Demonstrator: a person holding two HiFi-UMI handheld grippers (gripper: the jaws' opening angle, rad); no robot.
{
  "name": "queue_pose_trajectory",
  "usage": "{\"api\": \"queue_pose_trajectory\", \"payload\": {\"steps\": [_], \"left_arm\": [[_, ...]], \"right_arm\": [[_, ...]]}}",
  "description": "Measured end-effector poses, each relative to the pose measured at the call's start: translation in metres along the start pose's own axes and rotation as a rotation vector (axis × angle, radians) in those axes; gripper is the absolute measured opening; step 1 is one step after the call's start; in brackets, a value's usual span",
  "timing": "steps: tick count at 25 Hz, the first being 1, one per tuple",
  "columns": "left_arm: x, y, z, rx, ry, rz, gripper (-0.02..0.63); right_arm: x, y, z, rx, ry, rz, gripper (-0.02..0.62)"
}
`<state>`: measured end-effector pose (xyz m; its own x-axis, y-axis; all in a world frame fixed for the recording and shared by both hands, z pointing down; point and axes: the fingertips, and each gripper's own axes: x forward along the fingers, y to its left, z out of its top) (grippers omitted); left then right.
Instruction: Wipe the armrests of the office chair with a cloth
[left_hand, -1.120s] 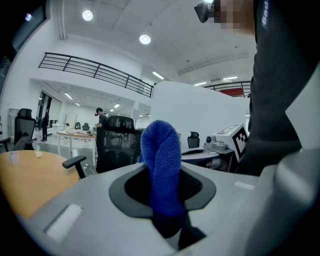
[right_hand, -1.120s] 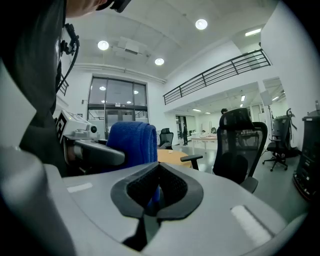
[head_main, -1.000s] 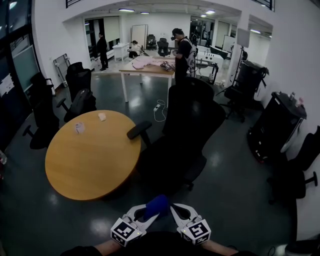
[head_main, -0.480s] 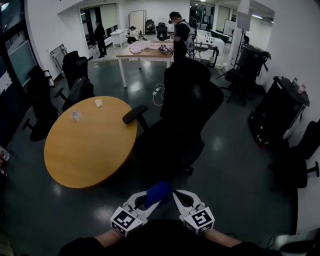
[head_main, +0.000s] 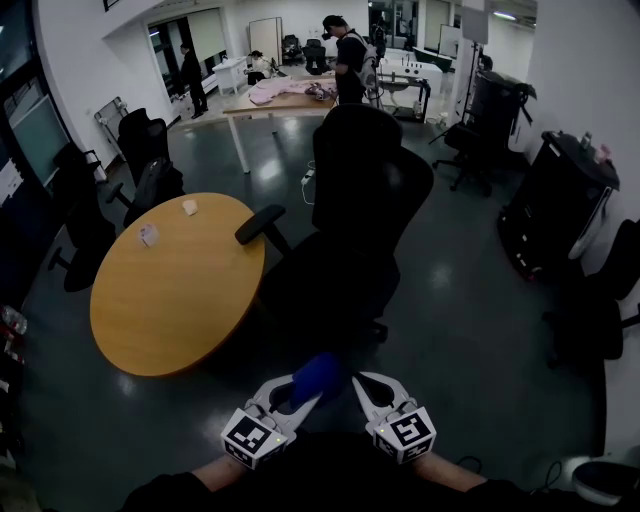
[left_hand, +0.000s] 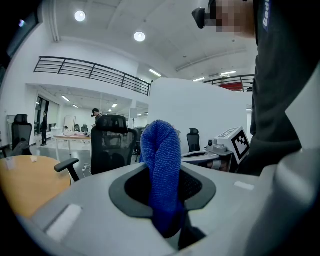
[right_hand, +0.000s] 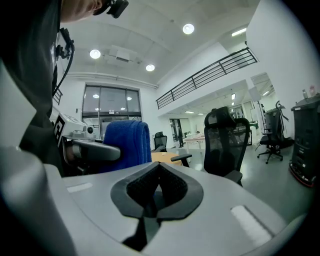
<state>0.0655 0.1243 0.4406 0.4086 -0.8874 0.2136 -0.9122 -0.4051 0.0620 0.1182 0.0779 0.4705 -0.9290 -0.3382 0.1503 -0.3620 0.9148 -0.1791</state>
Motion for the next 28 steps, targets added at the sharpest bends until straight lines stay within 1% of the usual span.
{"api": "queue_pose_trajectory", "payload": {"steps": [3,7,12,16,21,26,28], "left_arm": [[0.004,0.004,0.002,-0.006,0.002,0.005,0.121],[0.012,0.013,-0.002,-0.016,0.006,-0.016,0.121],[0.027,0.045,-0.003,-0.041,-0.017,-0.058,0.121],[0.041,0.087,-0.002,-0.051,-0.029,-0.092,0.121],[0.048,0.152,0.010,0.008,-0.046,-0.143,0.121],[0.043,0.216,0.029,0.031,-0.083,-0.161,0.121],[0.040,0.242,0.029,0.060,-0.068,-0.163,0.121]], "right_arm": [[0.001,-0.007,-0.003,0.013,0.004,-0.005,0.005],[0.010,-0.012,-0.007,0.018,0.022,-0.021,0.005],[0.034,-0.030,-0.016,0.012,0.061,-0.071,0.005],[0.069,-0.040,-0.008,0.015,0.090,-0.118,0.005],[0.138,-0.047,0.010,-0.012,0.102,-0.151,0.005],[0.204,-0.049,0.028,-0.032,0.113,-0.175,0.005],[0.227,-0.044,0.037,-0.043,0.122,-0.178,0.005]]}}
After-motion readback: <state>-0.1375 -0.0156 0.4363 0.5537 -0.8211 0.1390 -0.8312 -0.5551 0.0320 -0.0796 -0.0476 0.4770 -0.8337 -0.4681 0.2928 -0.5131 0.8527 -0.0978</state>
